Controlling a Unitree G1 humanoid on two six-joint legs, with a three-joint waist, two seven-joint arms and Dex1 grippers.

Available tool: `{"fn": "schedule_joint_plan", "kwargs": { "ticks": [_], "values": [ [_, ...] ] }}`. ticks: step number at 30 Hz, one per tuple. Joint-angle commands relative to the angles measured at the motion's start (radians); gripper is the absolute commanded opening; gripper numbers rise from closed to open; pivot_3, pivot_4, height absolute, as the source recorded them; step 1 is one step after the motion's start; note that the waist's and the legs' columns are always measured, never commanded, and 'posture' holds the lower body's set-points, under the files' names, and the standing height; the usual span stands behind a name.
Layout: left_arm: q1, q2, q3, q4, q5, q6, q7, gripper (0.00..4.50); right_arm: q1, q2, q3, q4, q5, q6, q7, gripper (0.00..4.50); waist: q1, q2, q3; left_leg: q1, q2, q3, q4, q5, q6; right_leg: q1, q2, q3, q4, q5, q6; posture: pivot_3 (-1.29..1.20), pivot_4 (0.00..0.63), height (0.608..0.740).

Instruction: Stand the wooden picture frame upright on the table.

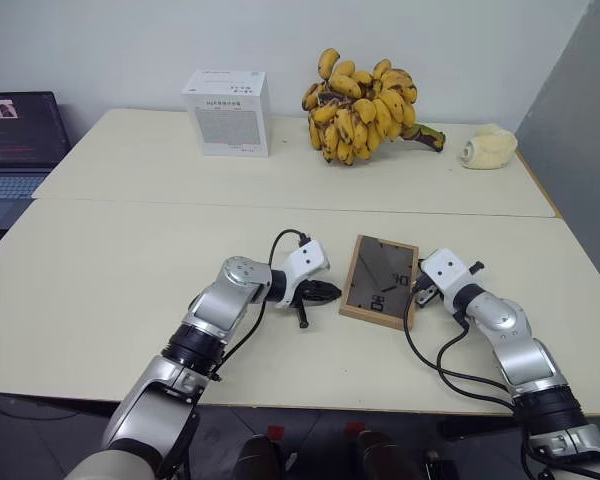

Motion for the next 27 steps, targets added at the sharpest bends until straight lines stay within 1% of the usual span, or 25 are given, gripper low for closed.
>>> {"fn": "schedule_joint_plan", "kwargs": {
  "ticks": [1,4,6,7,10,12,13,14,16,17,20,21,24,27],
  "values": [
    [0.018,0.079,0.073,-0.107,-0.038,0.12,0.002,0.02,0.02,-0.036,-0.028,-0.043,0.001,-0.023,0.011,0.04,-0.001,0.0,0.0,0.0,0.0,0.0,0.0,0.0,0.0,0.0,0.0,0.0,0.0,0.0,0.0,0.0,0.15,0.74],
    [0.017,0.139,0.106,-0.183,-0.111,0.229,-0.054,0.02,0.038,-0.059,-0.035,-0.043,0.006,-0.033,0.018,0.04,0.0,0.0,0.0,0.0,0.0,0.0,0.0,0.0,0.0,0.0,0.0,0.0,0.0,0.0,0.0,0.0,0.15,0.74],
    [-0.014,0.153,0.122,-0.189,-0.149,0.323,-0.062,0.02,0.045,-0.072,-0.038,-0.039,0.008,-0.039,0.022,0.04,0.002,0.0,0.0,0.0,0.0,0.0,0.0,0.0,0.0,0.0,0.0,0.0,0.0,0.0,0.0,0.0,0.15,0.74],
    [-0.042,0.146,0.125,-0.17,-0.167,0.395,-0.053,0.02,0.046,-0.075,-0.038,-0.037,0.007,-0.041,0.024,0.04,0.004,0.0,0.0,0.0,0.0,0.0,0.0,0.0,0.0,0.0,0.0,0.0,0.0,0.0,0.0,0.0,0.15,0.74],
    [-0.151,0.065,0.189,-0.047,-0.238,0.637,0.016,0.02,0.044,-0.089,-0.034,-0.032,0.0,-0.051,0.035,0.04,0.014,0.0,0.0,-0.001,-0.001,-0.001,0.001,0.0,0.0,0.001,0.0,-0.002,0.0,0.0,0.0,0.0,0.15,0.74],
    [-0.192,0.022,0.231,0.022,-0.266,0.732,0.056,0.4,0.044,-0.101,-0.028,-0.035,-0.005,-0.057,0.044,0.0,0.011,0.0,0.0,-0.001,-0.001,-0.002,0.003,0.0,0.0,0.001,0.0,-0.002,0.0,0.0,0.001,0.0,0.15,0.74],
    [-0.204,0.011,0.24,0.041,-0.274,0.761,0.07,0.53,0.044,-0.105,-0.027,-0.036,-0.006,-0.059,0.048,0.0,0.009,0.0,0.0,-0.001,-0.001,-0.002,0.003,0.0,0.0,0.002,0.0,-0.002,-0.001,0.0,0.001,0.0,0.15,0.74],
    [-0.212,0.006,0.245,0.055,-0.282,0.782,0.078,0.76,0.045,-0.107,-0.027,-0.037,-0.006,-0.06,0.051,0.0,0.006,0.0,0.0,-0.001,-0.001,-0.002,0.003,0.0,0.0,0.001,0.0,-0.002,-0.001,0.0,0.001,0.0,0.15,0.74],
    [-0.227,0.005,0.257,0.077,-0.337,0.853,0.045,1.18,0.051,-0.115,-0.027,-0.041,-0.006,-0.063,0.059,0.0,-0.002,0.0,0.0,-0.001,-0.001,-0.002,0.002,0.0,0.0,0.001,0.0,-0.002,0.0,0.0,0.001,0.0,0.15,0.74],
    [-0.232,0.003,0.26,0.098,-0.355,0.873,0.036,1.3,0.055,-0.118,-0.025,-0.041,-0.008,-0.065,0.061,0.0,-0.005,0.0,0.0,-0.001,0.0,-0.002,0.001,0.0,0.0,0.0,0.0,-0.002,0.0,0.0,0.001,0.0,0.15,0.74],
    [-0.239,-0.005,0.262,0.129,-0.382,0.895,0.051,1.97,0.064,-0.127,-0.02,-0.04,-0.015,-0.074,0.063,0.0,-0.006,0.0,0.0,-0.001,0.0,-0.002,0.001,0.0,0.0,0.0,0.0,-0.002,0.0,0.0,0.0,0.0,0.15,0.74],
    [-0.239,-0.006,0.261,0.128,-0.392,0.893,0.053,2.15,0.067,-0.127,-0.02,-0.042,-0.015,-0.075,0.064,0.0,-0.005,0.0,0.0,-0.001,0.0,-0.002,0.001,0.0,0.0,0.0,0.0,-0.002,0.0,0.0,0.0,0.0,0.15,0.74],
    [-0.243,-0.003,0.257,0.13,-0.417,0.889,0.05,2.87,0.075,-0.126,-0.021,-0.046,-0.016,-0.078,0.064,0.0,-0.004,0.0,0.0,-0.001,-0.001,-0.002,0.001,0.0,0.0,0.0,-0.001,-0.002,0.0,0.0,0.0,0.0,0.15,0.74],
    [-0.265,-0.005,0.242,0.165,-0.431,0.887,0.04,3.5,0.082,-0.125,-0.015,-0.038,-0.024,-0.088,0.062,0.0,-0.002,0.0,0.0,-0.001,0.0,-0.002,0.001,0.0,0.0,0.001,0.0,-0.002,0.0,0.0,0.0,0.0,0.15,0.74]
  ]
}}
